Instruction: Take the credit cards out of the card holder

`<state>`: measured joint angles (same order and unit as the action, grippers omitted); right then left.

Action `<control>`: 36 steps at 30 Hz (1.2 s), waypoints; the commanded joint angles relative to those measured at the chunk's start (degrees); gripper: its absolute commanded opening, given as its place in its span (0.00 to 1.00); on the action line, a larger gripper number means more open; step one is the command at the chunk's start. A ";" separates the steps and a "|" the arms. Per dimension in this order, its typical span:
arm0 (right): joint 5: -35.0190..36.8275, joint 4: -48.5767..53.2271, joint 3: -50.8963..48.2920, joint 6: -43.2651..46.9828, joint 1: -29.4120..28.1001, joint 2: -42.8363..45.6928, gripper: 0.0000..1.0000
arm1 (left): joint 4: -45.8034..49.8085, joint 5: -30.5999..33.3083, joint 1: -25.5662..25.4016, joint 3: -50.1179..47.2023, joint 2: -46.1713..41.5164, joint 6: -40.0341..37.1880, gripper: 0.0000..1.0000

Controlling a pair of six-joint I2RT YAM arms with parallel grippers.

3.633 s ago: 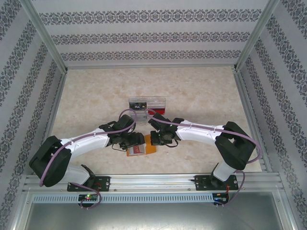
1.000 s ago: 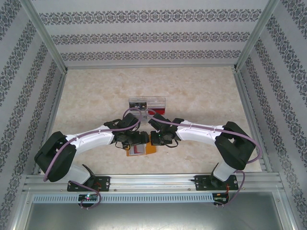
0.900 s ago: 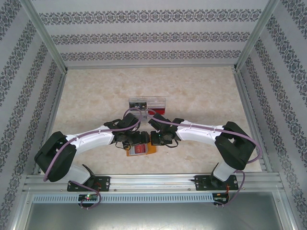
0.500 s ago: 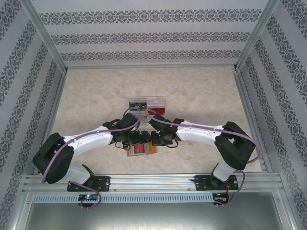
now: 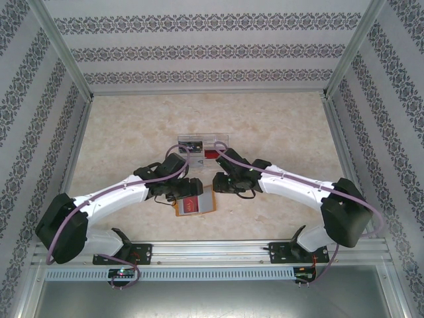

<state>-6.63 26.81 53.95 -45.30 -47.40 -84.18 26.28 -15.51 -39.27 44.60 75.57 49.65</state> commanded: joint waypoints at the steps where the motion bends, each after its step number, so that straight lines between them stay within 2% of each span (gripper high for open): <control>1: -4.54 -2.80 1.33 0.91 -0.75 -1.16 0.25 | 3.32 2.35 0.89 -1.71 -0.47 -0.91 0.58; 4: -8.89 -7.16 1.20 0.00 -1.67 -3.01 0.24 | 4.48 3.81 0.88 -2.18 0.14 -1.24 0.37; 8: -13.54 -11.20 1.21 -0.92 -2.60 -6.41 0.24 | 4.33 4.46 0.95 -3.41 1.12 -1.48 0.24; 15: -16.62 -14.85 0.82 -2.68 -2.96 -11.29 0.23 | 3.43 4.12 0.90 -4.96 2.21 -1.39 0.21; 17: -17.41 -15.69 0.90 -2.97 -3.05 -12.32 0.23 | 3.25 4.04 0.91 -5.29 2.69 -1.54 0.17; 36: -19.46 -19.01 1.02 -4.44 -3.03 -18.02 0.19 | 0.53 2.22 0.76 -6.74 5.63 -0.56 0.15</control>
<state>-25.04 8.91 54.15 -48.95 -50.04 -100.92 26.89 -13.26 -38.87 39.00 79.59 48.84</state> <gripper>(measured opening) 0.194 0.147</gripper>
